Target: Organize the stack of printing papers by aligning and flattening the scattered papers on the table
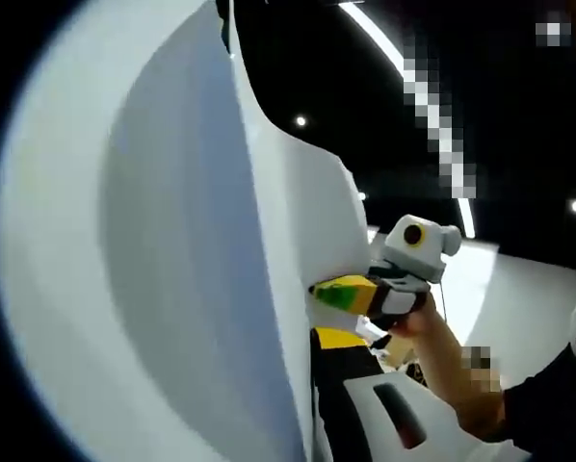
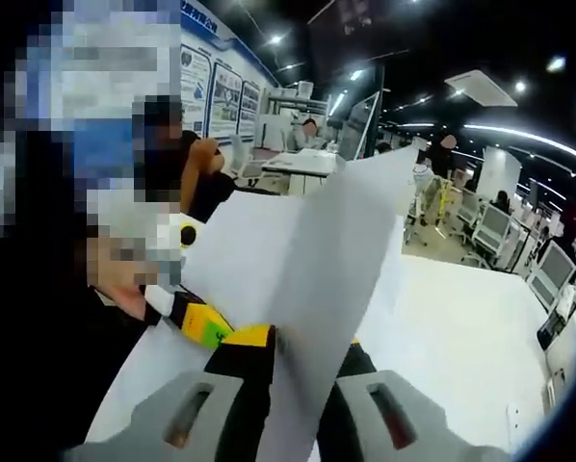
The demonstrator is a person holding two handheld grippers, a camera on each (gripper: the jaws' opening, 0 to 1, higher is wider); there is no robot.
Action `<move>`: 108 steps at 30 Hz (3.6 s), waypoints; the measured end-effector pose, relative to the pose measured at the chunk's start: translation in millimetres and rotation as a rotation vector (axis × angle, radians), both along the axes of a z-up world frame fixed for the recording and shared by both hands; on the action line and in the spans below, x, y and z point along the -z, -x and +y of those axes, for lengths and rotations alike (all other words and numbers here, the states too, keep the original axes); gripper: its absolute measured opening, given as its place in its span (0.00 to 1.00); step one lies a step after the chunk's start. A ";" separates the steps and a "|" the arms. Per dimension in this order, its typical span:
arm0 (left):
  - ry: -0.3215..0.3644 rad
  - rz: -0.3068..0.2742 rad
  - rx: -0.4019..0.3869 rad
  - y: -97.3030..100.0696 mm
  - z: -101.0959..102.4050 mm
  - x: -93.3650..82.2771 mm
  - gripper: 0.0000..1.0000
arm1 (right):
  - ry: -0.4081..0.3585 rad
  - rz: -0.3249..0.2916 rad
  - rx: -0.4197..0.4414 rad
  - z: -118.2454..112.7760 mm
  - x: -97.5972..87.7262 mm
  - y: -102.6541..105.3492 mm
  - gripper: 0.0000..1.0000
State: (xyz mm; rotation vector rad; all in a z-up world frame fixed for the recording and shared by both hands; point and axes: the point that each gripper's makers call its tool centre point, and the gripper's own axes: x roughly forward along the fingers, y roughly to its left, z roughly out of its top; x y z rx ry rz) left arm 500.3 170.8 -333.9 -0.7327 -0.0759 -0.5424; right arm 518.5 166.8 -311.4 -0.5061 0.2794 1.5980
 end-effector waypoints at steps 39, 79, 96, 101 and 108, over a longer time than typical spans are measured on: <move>0.003 0.005 -0.007 0.2 0.4 0.8 0.06 | -0.254 -0.081 0.268 -11.1 -43.4 -51.8 0.86; 0.016 0.010 -0.004 -0.6 1.6 0.8 0.07 | -0.302 -0.060 0.402 -68.5 -39.4 -63.2 0.89; 0.020 0.010 0.001 -0.3 1.7 0.2 0.07 | -0.323 -0.055 0.477 -105.8 -36.4 -67.6 0.89; 0.020 0.009 0.002 -0.1 1.6 0.1 0.07 | -0.324 -0.060 0.495 -115.9 -35.8 -67.0 0.89; 0.020 0.012 0.003 0.0 1.0 0.2 0.07 | -0.330 -0.060 0.520 -129.3 -34.7 -67.0 0.89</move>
